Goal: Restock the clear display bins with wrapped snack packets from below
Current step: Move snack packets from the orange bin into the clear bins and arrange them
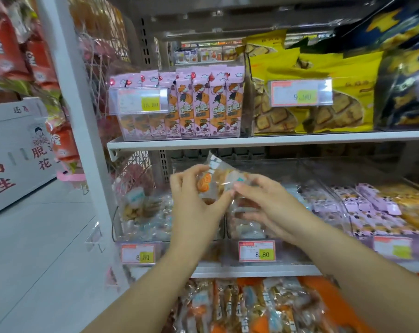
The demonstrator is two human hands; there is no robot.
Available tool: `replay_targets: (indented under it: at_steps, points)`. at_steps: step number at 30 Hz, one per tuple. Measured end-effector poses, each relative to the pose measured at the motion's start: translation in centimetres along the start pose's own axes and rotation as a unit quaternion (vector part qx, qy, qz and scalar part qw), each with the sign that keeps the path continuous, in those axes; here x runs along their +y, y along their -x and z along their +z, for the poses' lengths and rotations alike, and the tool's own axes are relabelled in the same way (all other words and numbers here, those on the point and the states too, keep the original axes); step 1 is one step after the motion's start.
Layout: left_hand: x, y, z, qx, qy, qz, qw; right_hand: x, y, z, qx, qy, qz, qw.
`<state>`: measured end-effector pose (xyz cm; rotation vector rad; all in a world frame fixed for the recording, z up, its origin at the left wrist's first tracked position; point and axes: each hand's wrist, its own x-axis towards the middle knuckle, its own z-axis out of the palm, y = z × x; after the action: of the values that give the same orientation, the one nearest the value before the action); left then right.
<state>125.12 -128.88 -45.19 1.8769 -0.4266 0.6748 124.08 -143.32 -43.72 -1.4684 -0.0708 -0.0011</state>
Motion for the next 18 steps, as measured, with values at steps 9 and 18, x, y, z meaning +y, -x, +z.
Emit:
replay_targets:
  at_steps: [9,18]
  points:
    - [-1.6,0.2,5.9,-0.291,-0.214,0.076,0.929,1.1,0.7,-11.8,0.097,0.223,-0.063,0.968]
    - [-4.4,-1.2,6.9,-0.402,-0.408,0.112,0.812,2.7,-0.7,-13.7,-0.022,0.453,0.035,0.89]
